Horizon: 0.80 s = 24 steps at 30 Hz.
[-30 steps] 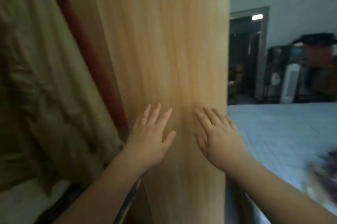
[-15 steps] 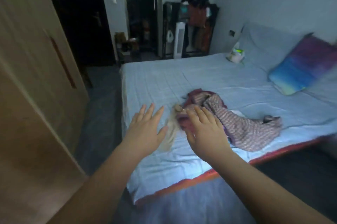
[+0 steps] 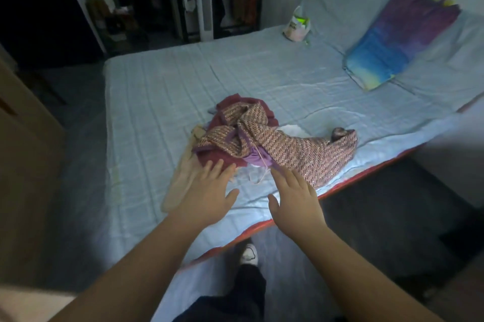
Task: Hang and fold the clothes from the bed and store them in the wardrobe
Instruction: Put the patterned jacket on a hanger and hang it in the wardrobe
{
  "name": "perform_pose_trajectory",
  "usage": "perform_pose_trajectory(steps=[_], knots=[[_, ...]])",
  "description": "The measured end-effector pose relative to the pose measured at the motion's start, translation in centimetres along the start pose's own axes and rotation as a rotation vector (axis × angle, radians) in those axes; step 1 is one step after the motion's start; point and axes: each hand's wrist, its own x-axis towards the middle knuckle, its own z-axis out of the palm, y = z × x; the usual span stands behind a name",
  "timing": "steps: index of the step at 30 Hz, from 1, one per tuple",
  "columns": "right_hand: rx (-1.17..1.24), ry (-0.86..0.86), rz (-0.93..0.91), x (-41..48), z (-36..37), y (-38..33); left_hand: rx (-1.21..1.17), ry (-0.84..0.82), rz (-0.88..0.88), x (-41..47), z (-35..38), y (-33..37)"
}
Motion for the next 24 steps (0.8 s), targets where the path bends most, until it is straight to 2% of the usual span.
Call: perform_pose_trajectory(steps=[7,12,18,20,24], knots=[[-0.015,-0.106,0.066,11.9,4.2,8.0,-0.069,-0.131,0.006,14.6,6.0,-0.1],[0.008,-0.294,0.131,19.3,8.6,13.1,-0.044,-0.250,0.070,23.9,10.3,-1.0],[0.048,-0.476,0.208,24.3,13.4,17.7,-0.039,-0.431,0.079,30.0,15.9,-0.7],[0.070,-0.516,0.220,25.8,15.4,18.7,-0.085,-0.505,0.033,31.3,18.0,-0.6],[0.109,-0.584,0.166,28.5,19.7,19.8,-0.149,-0.683,-0.034,33.2,22.5,-0.2]])
